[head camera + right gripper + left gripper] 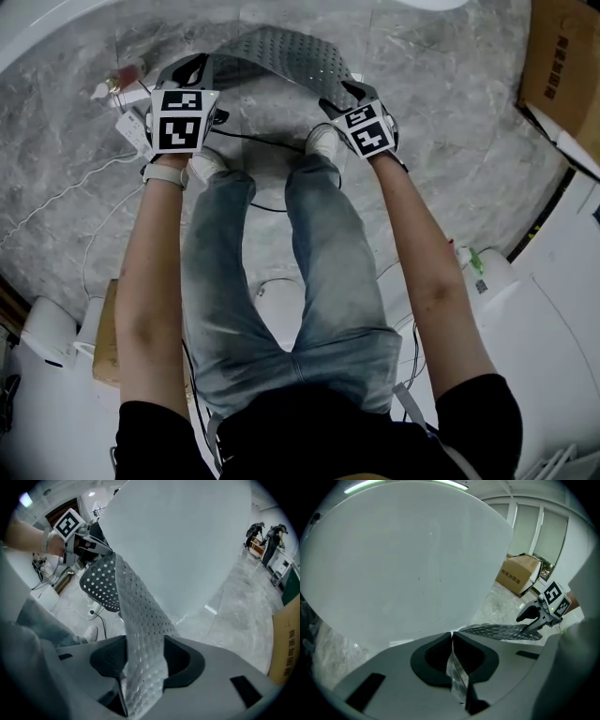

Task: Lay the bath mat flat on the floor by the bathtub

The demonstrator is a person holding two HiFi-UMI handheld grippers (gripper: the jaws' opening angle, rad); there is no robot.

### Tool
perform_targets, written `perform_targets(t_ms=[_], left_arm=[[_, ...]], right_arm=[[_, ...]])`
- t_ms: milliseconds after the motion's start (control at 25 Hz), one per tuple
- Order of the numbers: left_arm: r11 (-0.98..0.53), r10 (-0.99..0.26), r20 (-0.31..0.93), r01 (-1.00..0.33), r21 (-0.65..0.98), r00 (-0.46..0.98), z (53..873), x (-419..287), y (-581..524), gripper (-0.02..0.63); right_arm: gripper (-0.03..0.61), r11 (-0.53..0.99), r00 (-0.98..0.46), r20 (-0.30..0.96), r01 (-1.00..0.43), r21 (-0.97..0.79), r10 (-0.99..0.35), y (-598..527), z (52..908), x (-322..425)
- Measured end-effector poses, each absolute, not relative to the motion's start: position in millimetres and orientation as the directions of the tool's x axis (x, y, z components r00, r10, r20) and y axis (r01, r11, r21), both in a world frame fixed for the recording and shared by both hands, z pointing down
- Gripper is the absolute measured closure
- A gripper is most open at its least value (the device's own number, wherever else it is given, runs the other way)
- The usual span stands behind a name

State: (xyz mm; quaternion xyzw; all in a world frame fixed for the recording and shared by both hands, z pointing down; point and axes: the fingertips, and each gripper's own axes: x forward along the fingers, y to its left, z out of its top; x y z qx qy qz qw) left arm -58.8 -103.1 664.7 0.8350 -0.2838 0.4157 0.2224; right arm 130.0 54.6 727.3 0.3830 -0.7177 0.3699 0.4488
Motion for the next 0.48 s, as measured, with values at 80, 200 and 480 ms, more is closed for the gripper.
perform_targets(t_ms=[80,200,480], left_arm=[[-0.752,-0.274,0.816,-0.643,0.149,0.509,664.4,-54.8,-101.0,0.592],[-0.783,-0.262,0.823,-0.610,0.125,0.504,666.8,-52.3,-92.6,0.579],[-0.790,-0.120,0.878,-0.580,0.198,0.463,692.1,-55.4,-41.3,0.328]], right_arm=[[0.477,0.440,-0.247,0.939,-0.890,-0.123,-0.238,50.3,728.9,136.5],[0.526,0.424,-0.198,0.945,-0.903,-0.073,-0.259,42.0,725.6,145.4],[0.529,0.289,-0.201,0.936,-0.950,-0.115,-0.288,32.9,714.5,167.9]])
